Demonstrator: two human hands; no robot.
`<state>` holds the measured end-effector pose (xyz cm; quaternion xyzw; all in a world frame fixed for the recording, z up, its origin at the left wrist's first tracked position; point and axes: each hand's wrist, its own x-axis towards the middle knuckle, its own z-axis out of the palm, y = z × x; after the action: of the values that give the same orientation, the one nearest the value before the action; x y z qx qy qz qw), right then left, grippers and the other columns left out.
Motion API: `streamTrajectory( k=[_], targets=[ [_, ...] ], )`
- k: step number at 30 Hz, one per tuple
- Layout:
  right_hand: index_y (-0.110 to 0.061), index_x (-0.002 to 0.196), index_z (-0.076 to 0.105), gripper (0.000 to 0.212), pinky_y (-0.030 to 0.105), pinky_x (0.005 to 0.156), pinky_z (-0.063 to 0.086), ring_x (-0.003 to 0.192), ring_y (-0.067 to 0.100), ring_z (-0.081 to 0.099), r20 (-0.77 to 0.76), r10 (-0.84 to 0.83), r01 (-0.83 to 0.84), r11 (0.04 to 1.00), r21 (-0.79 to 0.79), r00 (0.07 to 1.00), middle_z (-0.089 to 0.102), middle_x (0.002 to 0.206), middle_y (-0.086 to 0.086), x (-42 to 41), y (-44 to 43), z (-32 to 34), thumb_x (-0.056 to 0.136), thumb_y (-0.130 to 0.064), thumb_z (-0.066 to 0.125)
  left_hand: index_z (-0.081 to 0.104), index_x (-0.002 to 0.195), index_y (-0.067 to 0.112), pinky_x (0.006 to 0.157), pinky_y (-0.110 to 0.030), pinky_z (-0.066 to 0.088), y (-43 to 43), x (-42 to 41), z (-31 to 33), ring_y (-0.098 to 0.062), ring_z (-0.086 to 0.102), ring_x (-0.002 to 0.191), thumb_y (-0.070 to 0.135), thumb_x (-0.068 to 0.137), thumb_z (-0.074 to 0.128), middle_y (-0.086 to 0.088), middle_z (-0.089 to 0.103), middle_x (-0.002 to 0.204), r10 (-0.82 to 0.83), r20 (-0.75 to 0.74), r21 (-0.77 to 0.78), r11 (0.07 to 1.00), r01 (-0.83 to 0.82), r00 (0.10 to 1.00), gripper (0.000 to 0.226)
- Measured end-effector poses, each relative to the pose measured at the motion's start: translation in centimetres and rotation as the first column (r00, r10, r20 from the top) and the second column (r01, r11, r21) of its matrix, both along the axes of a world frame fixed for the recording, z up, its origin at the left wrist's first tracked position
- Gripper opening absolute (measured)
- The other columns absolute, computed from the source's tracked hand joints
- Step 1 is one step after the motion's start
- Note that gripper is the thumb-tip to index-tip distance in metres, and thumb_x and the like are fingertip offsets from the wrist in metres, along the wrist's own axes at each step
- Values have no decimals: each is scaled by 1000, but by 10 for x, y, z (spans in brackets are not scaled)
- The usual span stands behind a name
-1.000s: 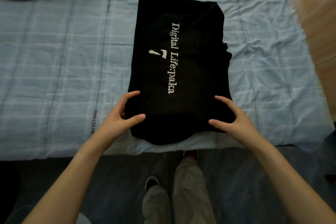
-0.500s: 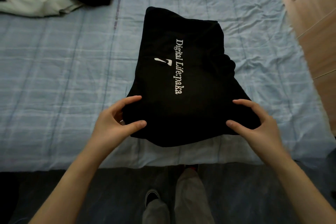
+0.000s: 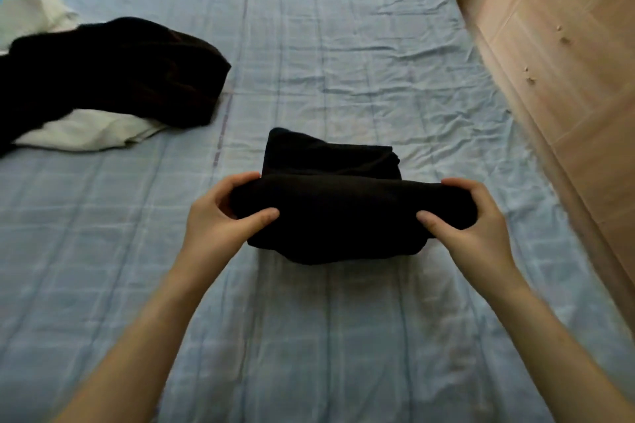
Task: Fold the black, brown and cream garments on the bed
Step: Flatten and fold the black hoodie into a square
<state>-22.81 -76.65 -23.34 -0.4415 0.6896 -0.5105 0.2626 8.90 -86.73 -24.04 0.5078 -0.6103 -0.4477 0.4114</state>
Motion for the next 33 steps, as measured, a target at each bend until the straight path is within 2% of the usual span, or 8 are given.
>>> streamTrajectory(
  k=[8, 14, 19, 22, 25, 29, 31, 33],
  targets=[
    [-29, 109, 59, 34, 6, 79, 45, 94, -8, 59, 40, 9, -9, 1000, -10, 999, 61, 104, -17, -39, -123, -29, 83, -19, 78, 64, 112, 42, 69, -14, 53, -123, -51, -28, -3, 70, 87, 40, 65, 86, 8, 72, 97, 144, -45, 70, 988, -141, 989, 51],
    [-22, 109, 56, 28, 2, 73, 39, 94, 8, 58, 35, 0, -7, 983, 185, 999, 57, 96, -18, -34, -174, -89, 87, -23, 73, 57, 120, 33, 87, -21, 46, -152, -72, -100, -9, 61, 106, 38, 79, 77, 10, 64, 110, 200, 148, 204, 952, -228, 969, 46],
    [-27, 113, 55, 29, 9, 79, 41, 96, 2, 56, 34, -61, 53, 979, 196, 998, 58, 100, -24, -28, -177, -103, 89, -30, 71, 53, 118, 45, 74, -5, 38, -154, -73, -109, 14, 54, 95, 54, 76, 72, 26, 59, 107, 208, 175, 229, 942, -245, 962, 47],
    [-36, 128, 47, 38, 12, 80, 44, 97, 9, 60, 94, -84, 67, 983, 173, 992, 61, 99, -18, -24, -169, -96, 93, -37, 64, 43, 131, 51, 89, -17, 43, -152, -71, -102, 4, 57, 106, 62, 80, 62, 20, 58, 119, 205, 10, 297, 934, -198, 979, 55],
    [-49, 142, 29, 57, 18, 66, 48, 69, 6, 62, 175, -43, 37, 999, 37, 984, 64, 79, -11, -16, -153, -93, 98, -25, 56, 33, 136, 59, 77, -26, 53, -145, -68, -92, -15, 68, 89, 46, 92, 50, 2, 70, 100, 198, -229, 294, 947, -126, 953, 50],
    [-39, 127, 35, 61, 20, 89, 51, 100, 16, 68, 234, -10, 38, 992, -117, 972, 60, 121, 10, -5, -142, -93, 88, 3, 55, 31, 137, 38, 82, -22, 53, -133, -76, -86, -15, 69, 98, 32, 98, 41, -3, 73, 99, 283, -341, 249, 947, -205, 896, 41],
    [-40, 110, 36, 61, 22, 93, 51, 108, 20, 67, 278, -69, 108, 986, -129, 958, 54, 126, -1, -3, -145, -95, 85, 12, 57, 37, 126, 22, 90, -30, 52, -136, -80, -83, -16, 66, 102, 19, 99, 47, -8, 67, 106, 262, -191, 199, 954, -224, 946, 29],
    [-33, 103, 37, 55, 25, 97, 52, 114, 19, 65, 315, -121, 166, 979, -121, 941, 60, 115, -18, -4, -155, -94, 85, 14, 59, 48, 123, 17, 99, -37, 47, -142, -83, -85, -16, 60, 109, 13, 94, 58, -8, 58, 119, 100, 172, 54, 992, -110, 980, 31]
  ],
)
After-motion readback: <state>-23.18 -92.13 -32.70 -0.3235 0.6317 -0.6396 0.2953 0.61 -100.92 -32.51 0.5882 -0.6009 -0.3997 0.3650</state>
